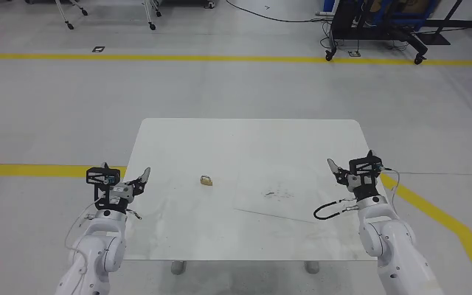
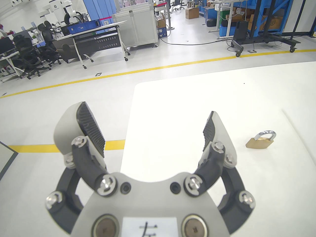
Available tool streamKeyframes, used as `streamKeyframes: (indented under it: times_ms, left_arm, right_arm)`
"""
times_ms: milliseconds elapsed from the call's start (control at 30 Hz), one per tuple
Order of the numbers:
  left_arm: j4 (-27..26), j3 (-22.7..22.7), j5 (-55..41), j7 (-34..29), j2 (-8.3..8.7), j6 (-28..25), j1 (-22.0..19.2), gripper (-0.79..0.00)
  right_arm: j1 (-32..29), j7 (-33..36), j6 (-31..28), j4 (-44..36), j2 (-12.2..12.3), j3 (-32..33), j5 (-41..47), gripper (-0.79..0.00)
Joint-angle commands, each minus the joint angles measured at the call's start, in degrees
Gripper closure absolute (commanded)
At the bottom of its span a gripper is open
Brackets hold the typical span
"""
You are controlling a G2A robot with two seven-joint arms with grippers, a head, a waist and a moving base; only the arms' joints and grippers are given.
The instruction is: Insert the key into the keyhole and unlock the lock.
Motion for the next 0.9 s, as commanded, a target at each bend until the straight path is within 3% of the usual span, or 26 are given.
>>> streamKeyframes:
  times_ms: [0,233,333,767,867]
  left_arm:
    - [0.0,0.0,0.0,0.0,0.0,0.0,0.0,-0.785]
    - [0.0,0.0,0.0,0.0,0.0,0.0,0.0,-0.785]
    - [0.0,0.0,0.0,0.0,0.0,0.0,0.0,-0.785]
    - [0.0,0.0,0.0,0.0,0.0,0.0,0.0,-0.785]
    - [0.0,0.0,0.0,0.0,0.0,0.0,0.0,-0.785]
  right_arm:
    - [0.3,0.4,1.2,0.4,0.0,0.3,-1.4,-0.785]
    - [9.5,9.5,-6.9,7.2,-0.5,-8.2,-3.9,-0.785]
    - [12.0,10.7,-12.2,10.7,-0.6,-9.2,0.9,-0.785]
    - [12.3,10.9,-12.6,11.2,-0.6,-8.8,1.5,-0.785]
    - [12.8,10.3,-20.7,12.5,-0.6,-9.7,7.0,-0.785]
